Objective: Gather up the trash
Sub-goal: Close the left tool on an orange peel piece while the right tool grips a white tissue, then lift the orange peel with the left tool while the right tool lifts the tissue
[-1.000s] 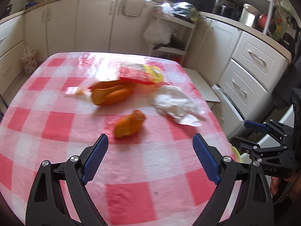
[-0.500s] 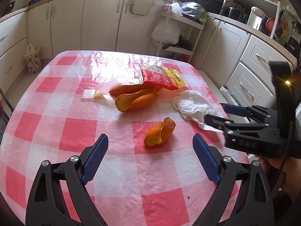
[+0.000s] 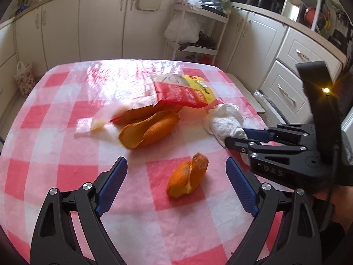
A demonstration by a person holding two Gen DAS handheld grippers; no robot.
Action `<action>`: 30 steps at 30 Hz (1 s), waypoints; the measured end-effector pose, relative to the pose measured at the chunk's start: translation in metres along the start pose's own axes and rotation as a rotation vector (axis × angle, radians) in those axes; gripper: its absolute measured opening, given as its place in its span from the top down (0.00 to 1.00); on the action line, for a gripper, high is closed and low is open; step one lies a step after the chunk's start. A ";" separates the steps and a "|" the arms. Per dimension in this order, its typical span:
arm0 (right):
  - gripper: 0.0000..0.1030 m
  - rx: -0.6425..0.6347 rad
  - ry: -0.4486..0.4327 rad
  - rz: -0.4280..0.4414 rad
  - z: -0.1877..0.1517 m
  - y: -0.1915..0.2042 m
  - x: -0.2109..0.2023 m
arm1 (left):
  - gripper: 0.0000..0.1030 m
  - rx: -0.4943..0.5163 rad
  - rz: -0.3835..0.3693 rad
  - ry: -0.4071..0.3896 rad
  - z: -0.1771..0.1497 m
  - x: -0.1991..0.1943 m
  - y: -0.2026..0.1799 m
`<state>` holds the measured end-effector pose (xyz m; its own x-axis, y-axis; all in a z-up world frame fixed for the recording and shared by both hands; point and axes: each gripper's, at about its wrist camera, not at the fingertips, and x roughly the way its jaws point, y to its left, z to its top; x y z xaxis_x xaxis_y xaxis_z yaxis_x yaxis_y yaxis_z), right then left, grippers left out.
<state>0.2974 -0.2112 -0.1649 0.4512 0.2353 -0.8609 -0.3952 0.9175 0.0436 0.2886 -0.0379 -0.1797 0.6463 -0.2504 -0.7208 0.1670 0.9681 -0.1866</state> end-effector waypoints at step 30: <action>0.82 -0.176 -0.018 0.061 -0.065 0.006 -0.062 | 0.77 -0.043 0.013 0.085 -0.053 -0.032 -0.004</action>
<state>0.2148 -0.2409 -0.1443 0.4358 0.2960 -0.8500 -0.5553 0.8316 0.0049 0.2283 -0.0334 -0.1912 0.5821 -0.2392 -0.7771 0.1257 0.9707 -0.2046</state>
